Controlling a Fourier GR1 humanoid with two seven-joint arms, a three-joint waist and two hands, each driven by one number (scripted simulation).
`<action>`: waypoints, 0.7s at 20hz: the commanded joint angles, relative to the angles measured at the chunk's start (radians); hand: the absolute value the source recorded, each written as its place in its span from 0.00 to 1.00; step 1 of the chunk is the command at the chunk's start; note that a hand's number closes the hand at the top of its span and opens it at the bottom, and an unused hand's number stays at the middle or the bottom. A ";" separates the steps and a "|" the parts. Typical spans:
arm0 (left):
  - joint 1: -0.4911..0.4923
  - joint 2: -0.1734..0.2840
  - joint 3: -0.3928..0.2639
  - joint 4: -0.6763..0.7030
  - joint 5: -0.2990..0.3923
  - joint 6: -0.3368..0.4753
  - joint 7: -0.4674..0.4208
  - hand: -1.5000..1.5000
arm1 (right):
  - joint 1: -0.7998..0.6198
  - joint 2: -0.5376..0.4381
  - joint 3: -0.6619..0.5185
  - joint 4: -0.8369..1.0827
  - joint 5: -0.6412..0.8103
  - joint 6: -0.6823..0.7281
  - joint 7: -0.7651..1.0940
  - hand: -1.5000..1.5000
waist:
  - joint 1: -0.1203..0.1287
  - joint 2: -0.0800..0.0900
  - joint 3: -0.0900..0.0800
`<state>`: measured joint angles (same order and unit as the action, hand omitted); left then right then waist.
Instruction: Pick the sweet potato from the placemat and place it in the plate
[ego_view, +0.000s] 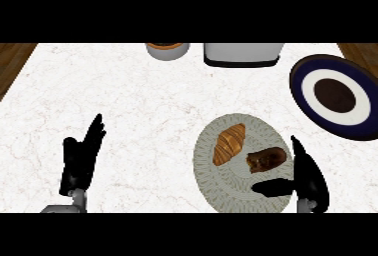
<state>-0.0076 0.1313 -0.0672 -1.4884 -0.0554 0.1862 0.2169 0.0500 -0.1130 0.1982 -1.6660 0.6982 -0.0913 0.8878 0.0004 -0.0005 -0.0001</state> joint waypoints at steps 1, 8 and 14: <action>-0.028 0.017 0.041 -0.006 0.003 -0.030 0.025 0.50 | 0.033 0.011 0.001 0.035 0.021 -0.005 -0.038 0.00 | -0.001 0.000 0.000; -0.070 -0.004 0.071 0.088 0.003 -0.036 -0.037 0.50 | -0.035 0.027 0.016 0.121 0.089 -0.041 -0.100 1.00 | -0.001 0.001 0.000; -0.024 -0.015 0.050 -0.003 -0.018 -0.053 0.036 0.50 | 0.002 0.006 -0.006 0.097 0.138 -0.048 -0.130 1.00 | -0.001 0.000 0.000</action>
<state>-0.0343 0.1158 -0.0250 -1.4634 -0.0757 0.1538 0.2234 0.0413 -0.1003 0.1994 -1.5553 0.8101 -0.1538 0.7621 -0.0006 -0.0041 -0.0043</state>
